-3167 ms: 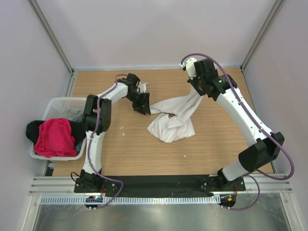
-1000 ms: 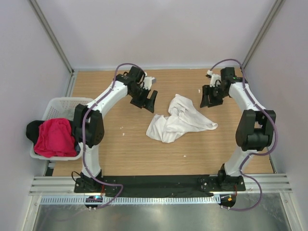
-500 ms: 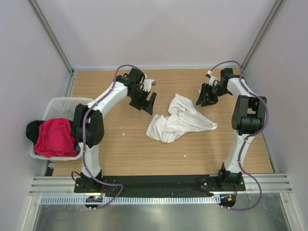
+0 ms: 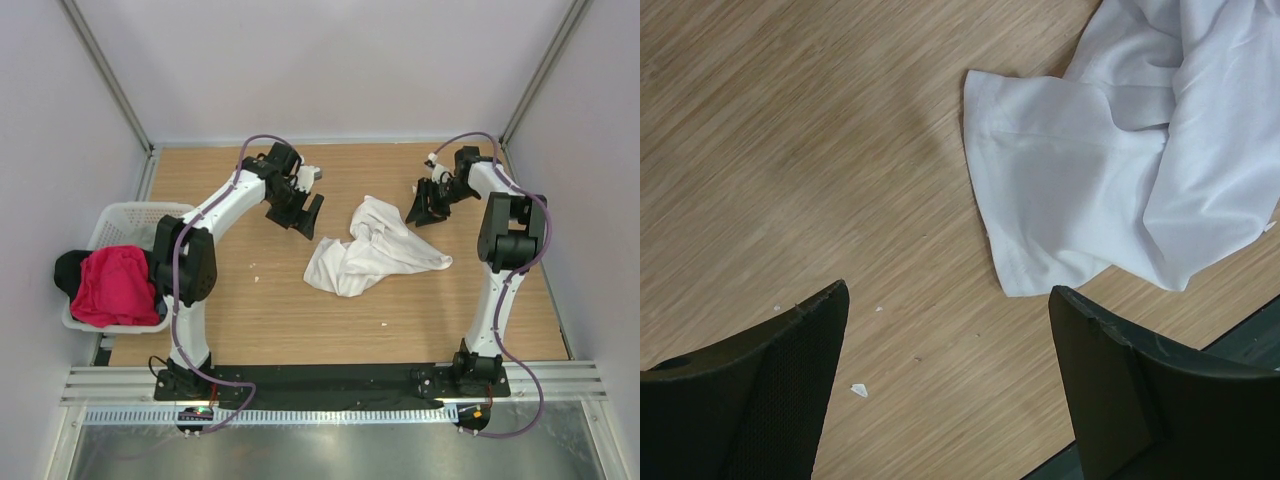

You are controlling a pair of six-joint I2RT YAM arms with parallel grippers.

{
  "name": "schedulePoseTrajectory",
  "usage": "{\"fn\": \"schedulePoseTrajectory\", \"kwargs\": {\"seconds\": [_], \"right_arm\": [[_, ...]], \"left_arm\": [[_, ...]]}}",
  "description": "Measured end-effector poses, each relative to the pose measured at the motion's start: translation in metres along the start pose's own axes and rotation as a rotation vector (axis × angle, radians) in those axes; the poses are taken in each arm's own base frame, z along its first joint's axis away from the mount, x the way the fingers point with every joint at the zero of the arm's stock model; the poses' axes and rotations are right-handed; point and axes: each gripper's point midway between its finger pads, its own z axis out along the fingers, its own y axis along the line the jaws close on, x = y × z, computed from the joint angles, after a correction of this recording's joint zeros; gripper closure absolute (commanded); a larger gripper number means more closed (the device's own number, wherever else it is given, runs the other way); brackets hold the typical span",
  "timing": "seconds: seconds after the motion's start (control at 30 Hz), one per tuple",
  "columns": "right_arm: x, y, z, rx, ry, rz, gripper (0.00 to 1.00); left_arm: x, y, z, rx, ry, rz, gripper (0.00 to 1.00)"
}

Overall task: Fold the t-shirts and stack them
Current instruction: Flatten the tshirt out

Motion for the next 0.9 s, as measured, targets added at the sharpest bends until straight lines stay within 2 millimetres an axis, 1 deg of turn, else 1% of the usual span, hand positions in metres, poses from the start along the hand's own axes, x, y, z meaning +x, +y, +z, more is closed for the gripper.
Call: {"fn": "schedulePoseTrajectory", "kwargs": {"seconds": [0.33,0.43,0.6,0.7,0.8,0.83,0.9], "right_arm": [[0.002,0.007,0.005,-0.017,0.014,-0.010,0.53],[0.005,0.009,0.011,-0.022,0.031,-0.011,0.53],[0.012,0.004,0.024,-0.026,0.065,0.005,0.54],[0.015,0.005,0.027,-0.032,0.077,0.011,0.58],[0.015,0.005,0.027,-0.031,0.077,0.010,0.66],[0.015,0.005,0.027,-0.032,0.078,0.010,0.73],[0.015,0.005,0.027,-0.031,0.078,0.010,0.82]], "left_arm": [[0.001,0.002,0.002,-0.009,0.005,-0.002,0.18],[0.001,0.003,0.002,-0.012,0.006,-0.002,0.18],[0.001,0.003,0.002,-0.015,0.006,-0.002,0.18],[0.001,0.003,0.002,-0.016,0.006,-0.002,0.18],[0.001,0.003,0.002,-0.016,0.006,-0.002,0.18],[0.001,0.003,0.002,-0.016,0.006,-0.002,0.18],[0.001,0.003,0.002,-0.015,0.006,-0.002,0.18]]}}
